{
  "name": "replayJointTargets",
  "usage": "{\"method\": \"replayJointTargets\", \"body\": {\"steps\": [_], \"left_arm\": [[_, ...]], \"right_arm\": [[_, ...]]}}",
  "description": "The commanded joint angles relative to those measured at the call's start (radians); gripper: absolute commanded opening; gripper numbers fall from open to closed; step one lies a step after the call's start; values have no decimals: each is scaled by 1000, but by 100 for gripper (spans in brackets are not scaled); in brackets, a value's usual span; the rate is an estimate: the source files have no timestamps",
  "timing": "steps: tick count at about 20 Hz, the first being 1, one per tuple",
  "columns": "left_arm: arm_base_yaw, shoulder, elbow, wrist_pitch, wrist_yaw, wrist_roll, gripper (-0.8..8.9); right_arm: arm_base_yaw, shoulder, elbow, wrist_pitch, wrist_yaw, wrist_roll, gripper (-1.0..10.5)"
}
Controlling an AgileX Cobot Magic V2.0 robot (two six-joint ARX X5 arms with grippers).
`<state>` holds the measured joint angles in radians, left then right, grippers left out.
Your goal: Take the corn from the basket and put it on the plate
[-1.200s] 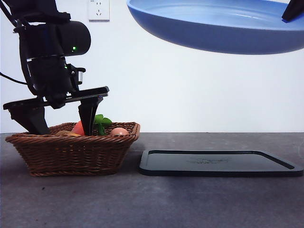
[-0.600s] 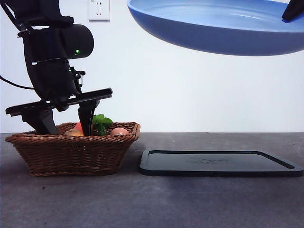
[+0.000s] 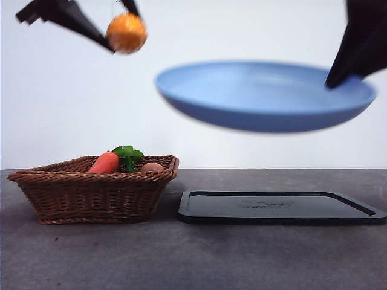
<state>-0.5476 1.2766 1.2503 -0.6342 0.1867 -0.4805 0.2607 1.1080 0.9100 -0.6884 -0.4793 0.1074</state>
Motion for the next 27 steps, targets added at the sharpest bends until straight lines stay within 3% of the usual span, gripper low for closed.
{"method": "replayJointTargets", "body": {"steps": [1,5,8,13,16,21,27], "left_arm": [[-70,21,18,-4,4,87,165],[-180,105,18,5,3,189,165],[-224,195,18,23,0,246,169],[-263,286,18,40,-32,264,291],[-275,293,18,39,-41,280,304],[-284,293,18,28,-42,286,467],[-284,285,19,28,-42,285,471]], "right_arm": [[2,94,21,60,-43,58,3],[2,198,21,136,-119,111,3],[2,214,21,142,-131,119,3],[1,214,21,137,-130,121,3],[1,214,21,134,-130,121,3],[1,214,21,134,-130,121,3],[1,214,21,134,-127,121,3]]}}
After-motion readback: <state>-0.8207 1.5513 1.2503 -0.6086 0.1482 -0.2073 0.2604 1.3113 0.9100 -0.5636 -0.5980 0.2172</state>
